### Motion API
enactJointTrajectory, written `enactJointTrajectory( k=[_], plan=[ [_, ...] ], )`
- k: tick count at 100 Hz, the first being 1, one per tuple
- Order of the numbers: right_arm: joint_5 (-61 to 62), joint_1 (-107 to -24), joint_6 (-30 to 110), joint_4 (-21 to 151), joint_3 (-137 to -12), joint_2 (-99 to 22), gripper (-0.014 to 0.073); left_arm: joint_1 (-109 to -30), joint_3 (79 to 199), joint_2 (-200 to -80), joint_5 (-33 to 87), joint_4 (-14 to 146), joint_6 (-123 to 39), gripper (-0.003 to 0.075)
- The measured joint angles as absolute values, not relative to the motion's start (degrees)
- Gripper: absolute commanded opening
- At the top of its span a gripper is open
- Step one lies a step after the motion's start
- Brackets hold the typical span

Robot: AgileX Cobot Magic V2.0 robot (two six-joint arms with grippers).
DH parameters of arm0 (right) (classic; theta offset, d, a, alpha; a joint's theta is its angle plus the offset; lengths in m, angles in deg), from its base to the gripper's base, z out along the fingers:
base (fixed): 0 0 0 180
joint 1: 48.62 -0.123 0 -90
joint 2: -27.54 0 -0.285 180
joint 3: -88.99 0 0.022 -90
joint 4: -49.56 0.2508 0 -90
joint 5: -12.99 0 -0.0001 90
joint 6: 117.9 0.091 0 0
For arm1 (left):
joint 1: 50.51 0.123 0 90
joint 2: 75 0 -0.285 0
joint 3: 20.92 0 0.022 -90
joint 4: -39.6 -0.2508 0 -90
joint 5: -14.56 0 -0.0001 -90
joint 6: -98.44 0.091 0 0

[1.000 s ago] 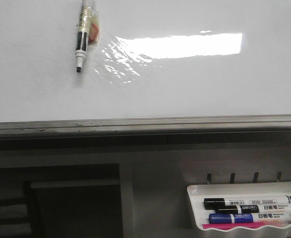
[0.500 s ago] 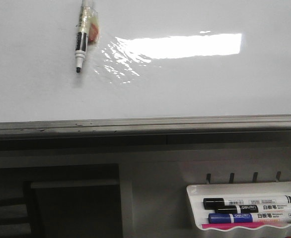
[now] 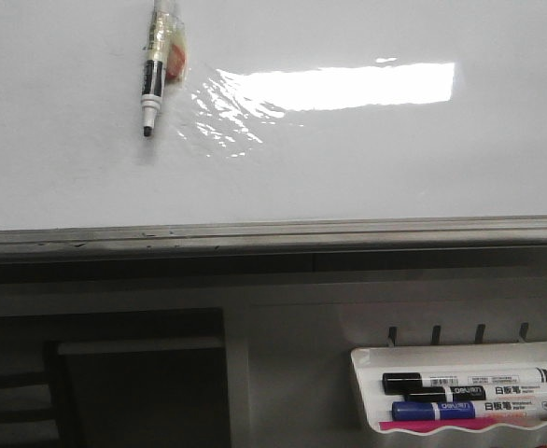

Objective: Write number 7 on whiteboard

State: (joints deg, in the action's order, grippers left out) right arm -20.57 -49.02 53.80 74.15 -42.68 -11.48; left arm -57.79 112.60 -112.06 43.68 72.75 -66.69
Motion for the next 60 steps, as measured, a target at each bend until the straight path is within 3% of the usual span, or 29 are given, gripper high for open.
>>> enactJointTrajectory(
  k=[32,60],
  plan=[
    [-20.7,-49.0,53.8,74.1,-42.7,-11.5,0.0458,-64.2,112.6,-121.2,37.8,84.2,-53.5,0.045],
    [-20.2,-49.0,53.7,74.1,-42.7,-11.5,0.0458,-74.5,113.4,-132.4,26.4,86.0,-50.8,0.045]
  ],
)
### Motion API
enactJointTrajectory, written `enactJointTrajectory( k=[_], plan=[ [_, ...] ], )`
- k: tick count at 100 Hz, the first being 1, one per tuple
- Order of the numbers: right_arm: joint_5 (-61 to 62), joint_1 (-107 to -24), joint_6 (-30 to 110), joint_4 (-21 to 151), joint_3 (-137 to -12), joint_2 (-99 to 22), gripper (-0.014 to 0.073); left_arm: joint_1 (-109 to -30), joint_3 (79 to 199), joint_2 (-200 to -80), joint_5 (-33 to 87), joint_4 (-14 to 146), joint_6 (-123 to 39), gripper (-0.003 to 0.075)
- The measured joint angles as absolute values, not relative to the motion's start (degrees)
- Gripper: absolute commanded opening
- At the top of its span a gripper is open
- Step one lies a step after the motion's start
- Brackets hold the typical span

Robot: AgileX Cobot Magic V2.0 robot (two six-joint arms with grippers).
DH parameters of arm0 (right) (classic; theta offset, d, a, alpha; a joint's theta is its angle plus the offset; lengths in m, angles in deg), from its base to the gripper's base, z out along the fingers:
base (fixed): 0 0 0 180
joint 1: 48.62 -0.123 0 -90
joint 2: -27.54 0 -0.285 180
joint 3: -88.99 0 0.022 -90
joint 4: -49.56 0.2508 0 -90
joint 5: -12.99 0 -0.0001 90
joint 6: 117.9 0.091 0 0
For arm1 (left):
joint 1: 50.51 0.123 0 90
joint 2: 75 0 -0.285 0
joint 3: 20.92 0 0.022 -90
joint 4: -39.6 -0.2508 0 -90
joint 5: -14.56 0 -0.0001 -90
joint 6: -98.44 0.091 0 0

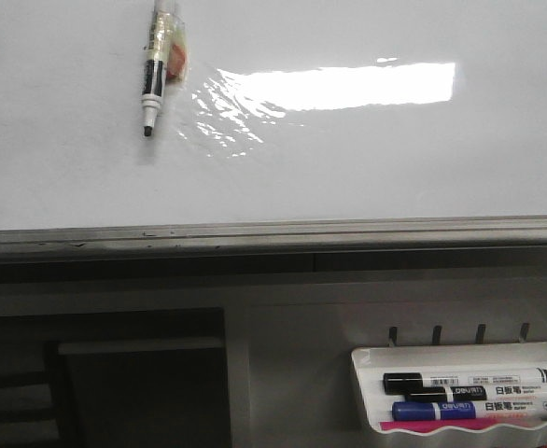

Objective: Write number 7 on whiteboard

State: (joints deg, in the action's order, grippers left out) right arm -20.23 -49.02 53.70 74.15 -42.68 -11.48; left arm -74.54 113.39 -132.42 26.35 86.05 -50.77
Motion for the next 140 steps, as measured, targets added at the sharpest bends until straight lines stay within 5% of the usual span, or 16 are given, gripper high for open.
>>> enactJointTrajectory(
  k=[27,107,123,140],
  plan=[
    [-20.2,-49.0,53.7,74.1,-42.7,-11.5,0.0458,-82.6,116.7,-143.9,14.6,86.1,-50.3,0.045],
    [-20.2,-49.0,53.6,74.1,-42.7,-11.5,0.0458,-83.4,128.6,-163.2,11.2,85.4,-50.3,0.0412],
    [-20.2,-49.0,53.6,74.1,-42.7,-11.5,0.0458,-83.6,128.8,-163.9,10.0,84.9,-50.2,0.0312],
    [-20.2,-49.0,53.6,74.1,-42.7,-11.5,0.0458,-83.6,128.9,-164.5,9.5,84.1,-50.1,0.0029]
  ],
)
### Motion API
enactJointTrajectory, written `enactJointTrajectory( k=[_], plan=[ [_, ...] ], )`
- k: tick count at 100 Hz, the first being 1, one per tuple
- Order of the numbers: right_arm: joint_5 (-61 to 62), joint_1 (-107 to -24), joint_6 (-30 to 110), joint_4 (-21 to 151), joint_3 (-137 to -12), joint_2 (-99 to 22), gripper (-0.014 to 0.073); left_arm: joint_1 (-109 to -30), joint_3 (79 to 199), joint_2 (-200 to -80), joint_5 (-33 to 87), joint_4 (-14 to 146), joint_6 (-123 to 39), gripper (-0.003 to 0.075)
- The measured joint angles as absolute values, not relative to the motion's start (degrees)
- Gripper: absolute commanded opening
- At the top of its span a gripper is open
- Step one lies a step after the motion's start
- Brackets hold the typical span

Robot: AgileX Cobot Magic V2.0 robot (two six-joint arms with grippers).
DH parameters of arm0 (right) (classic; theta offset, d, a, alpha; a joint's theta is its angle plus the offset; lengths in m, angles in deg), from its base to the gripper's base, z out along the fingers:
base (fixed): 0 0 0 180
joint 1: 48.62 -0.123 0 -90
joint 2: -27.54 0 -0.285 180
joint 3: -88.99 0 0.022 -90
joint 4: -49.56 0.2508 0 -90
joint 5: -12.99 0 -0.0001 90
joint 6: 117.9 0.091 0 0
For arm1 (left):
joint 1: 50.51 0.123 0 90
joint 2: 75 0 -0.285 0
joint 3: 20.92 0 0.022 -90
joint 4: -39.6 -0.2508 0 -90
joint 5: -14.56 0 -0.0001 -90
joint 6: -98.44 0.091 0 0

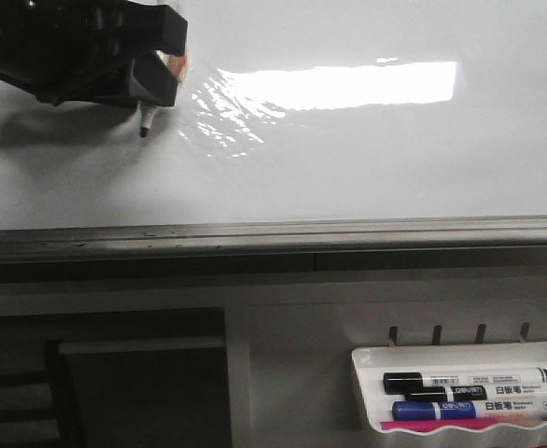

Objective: Write number 7 on whiteboard

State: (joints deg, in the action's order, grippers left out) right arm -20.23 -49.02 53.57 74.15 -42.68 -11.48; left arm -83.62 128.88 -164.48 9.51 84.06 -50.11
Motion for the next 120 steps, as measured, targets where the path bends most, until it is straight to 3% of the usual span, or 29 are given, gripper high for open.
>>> enactJointTrajectory(
  k=[3,30,45,75,99,120],
  plan=[
    [-20.2,-49.0,53.6,74.1,-42.7,-11.5,0.0458,-83.6,128.9,-164.6,9.5,83.8,-50.1,-0.0022],
    [-20.2,-49.0,52.9,75.3,-42.9,-11.5,0.0458,-83.9,128.9,-164.2,10.9,79.3,-50.1,-0.002],
    [-23.5,-49.0,43.7,84.3,-44.3,-13.2,0.0458,-87.0,128.9,-160.4,15.5,70.3,-50.1,-0.002],
    [-36.5,-49.2,23.3,104.7,-53.5,-26.2,0.0458,-98.3,128.9,-156.0,30.0,53.3,-50.1,-0.002],
    [-45.8,-49.2,17.9,110.2,-60.4,-37.4,0.0458,-105.0,128.9,-156.0,31.7,48.9,-50.0,-0.002],
    [-48.9,-52.1,15.3,111.6,-61.8,-44.1,0.0458,-105.7,128.9,-156.0,30.4,48.4,-49.9,-0.002]
  ],
)
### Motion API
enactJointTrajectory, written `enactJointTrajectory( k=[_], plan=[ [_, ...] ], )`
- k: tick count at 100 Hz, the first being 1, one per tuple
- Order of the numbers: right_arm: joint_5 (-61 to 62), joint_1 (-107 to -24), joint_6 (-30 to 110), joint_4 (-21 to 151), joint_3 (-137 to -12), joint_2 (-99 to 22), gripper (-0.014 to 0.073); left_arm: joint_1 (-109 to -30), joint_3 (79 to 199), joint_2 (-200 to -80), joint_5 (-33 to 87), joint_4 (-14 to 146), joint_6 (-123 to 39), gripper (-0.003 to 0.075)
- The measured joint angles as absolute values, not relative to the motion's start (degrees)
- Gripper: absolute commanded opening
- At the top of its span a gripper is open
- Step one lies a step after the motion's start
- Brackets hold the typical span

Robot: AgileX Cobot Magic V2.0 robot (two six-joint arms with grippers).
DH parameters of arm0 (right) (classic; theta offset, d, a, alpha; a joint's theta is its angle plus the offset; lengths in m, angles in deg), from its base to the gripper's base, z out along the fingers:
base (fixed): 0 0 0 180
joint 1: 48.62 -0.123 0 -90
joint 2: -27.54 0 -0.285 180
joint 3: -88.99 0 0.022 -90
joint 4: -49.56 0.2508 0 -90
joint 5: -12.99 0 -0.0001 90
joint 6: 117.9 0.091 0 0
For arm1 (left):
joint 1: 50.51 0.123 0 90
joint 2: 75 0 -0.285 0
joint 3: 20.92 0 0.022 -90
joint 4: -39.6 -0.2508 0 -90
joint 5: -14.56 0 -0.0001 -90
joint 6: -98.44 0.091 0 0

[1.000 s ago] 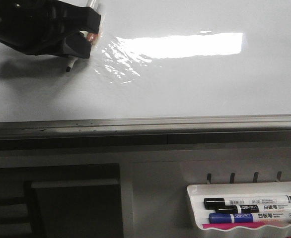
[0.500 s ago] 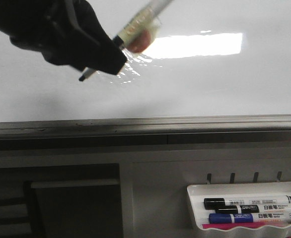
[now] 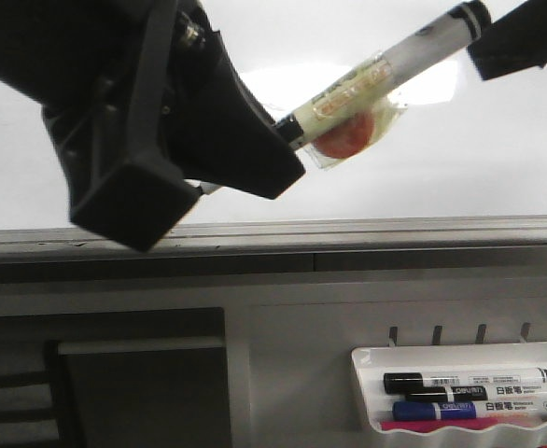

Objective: Write number 7 on whiteboard

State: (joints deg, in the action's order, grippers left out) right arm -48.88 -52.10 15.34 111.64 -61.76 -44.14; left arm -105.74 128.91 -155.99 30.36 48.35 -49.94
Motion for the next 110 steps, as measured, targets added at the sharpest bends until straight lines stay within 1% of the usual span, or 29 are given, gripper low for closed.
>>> enactJointTrajectory(
  k=[12,16,21,37,39,40,44,48,50,61,66,71,76,78,83,85,88,93,98,110],
  plan=[
    [-48.5,-55.6,14.7,112.1,-61.8,-46.5,0.0458,-105.8,128.9,-156.0,29.5,48.1,-49.9,-0.002],
    [-47.9,-56.6,14.1,112.2,-61.8,-47.0,0.0446,-105.8,128.9,-156.0,29.5,48.1,-49.9,-0.002],
    [-47.2,-57.6,13.7,112.4,-61.8,-47.4,0.0393,-105.8,128.9,-156.0,29.5,48.0,-49.9,-0.002],
    [-46.6,-58.5,13.0,113.1,-61.8,-48.6,0.012,-105.8,128.9,-156.0,29.1,47.7,-49.9,-0.002],
    [-46.6,-58.5,12.7,113.1,-61.8,-48.6,0.0075,-105.8,128.9,-156.0,29.1,47.6,-49.9,-0.002],
    [-46.6,-58.5,12.6,113.1,-61.8,-48.8,0.0075,-105.8,128.9,-156.0,29.1,47.6,-49.9,-0.002],
    [-46.6,-58.5,11.9,113.4,-61.8,-49.0,-0.0005,-105.8,128.9,-156.0,29.0,47.4,-49.9,-0.002],
    [-46.9,-58.5,11.1,113.9,-61.8,-49.2,-0.006,-105.8,128.9,-156.0,29.0,47.1,-49.9,-0.002],
    [-47.1,-58.6,10.9,114.3,-61.8,-49.2,-0.007,-105.8,128.9,-156.0,29.0,47.0,-49.9,-0.002],
    [-47.5,-58.5,10.2,114.5,-61.9,-49.2,-0.0063,-105.8,128.7,-156.0,28.6,46.7,-49.9,-0.0013],
    [-47.5,-58.5,10.0,114.5,-61.9,-49.2,-0.0063,-105.8,128.7,-156.0,28.6,46.8,-49.9,0.0019],
    [-47.5,-58.5,9.7,114.6,-61.9,-49.2,-0.0063,-105.8,128.7,-156.0,28.5,47.0,-49.9,0.0083],
    [-47.5,-58.5,9.5,114.6,-61.9,-49.2,-0.0063,-105.8,128.7,-156.0,28.5,47.5,-49.9,0.0188],
    [-47.3,-58.5,9.4,114.6,-61.9,-49.2,-0.0063,-105.8,128.7,-156.0,28.5,47.8,-49.9,0.0218],
    [-46.9,-58.5,9.0,114.6,-61.9,-49.2,-0.0063,-105.4,128.7,-155.8,28.2,48.9,-49.9,0.0343],
    [-46.6,-58.5,8.8,114.6,-61.9,-49.2,-0.0063,-105.0,128.7,-155.5,27.9,49.4,-49.9,0.0374],
    [-46.1,-58.5,8.5,114.5,-61.9,-49.2,-0.0063,-104.6,128.7,-155.0,27.6,50.5,-49.9,0.0442],
    [-45.2,-58.5,8.2,114.5,-61.9,-49.0,-0.0063,-103.1,128.7,-153.8,27.3,51.9,-49.9,0.0508],
    [-44.1,-58.5,7.8,114.5,-61.9,-48.4,-0.0063,-101.2,128.7,-152.5,26.9,53.6,-49.9,0.0528],
    [-40.3,-58.5,7.4,114.4,-61.9,-45.4,-0.0063,-94.4,128.7,-148.3,26.5,59.0,-49.9,0.0511]
  ],
)
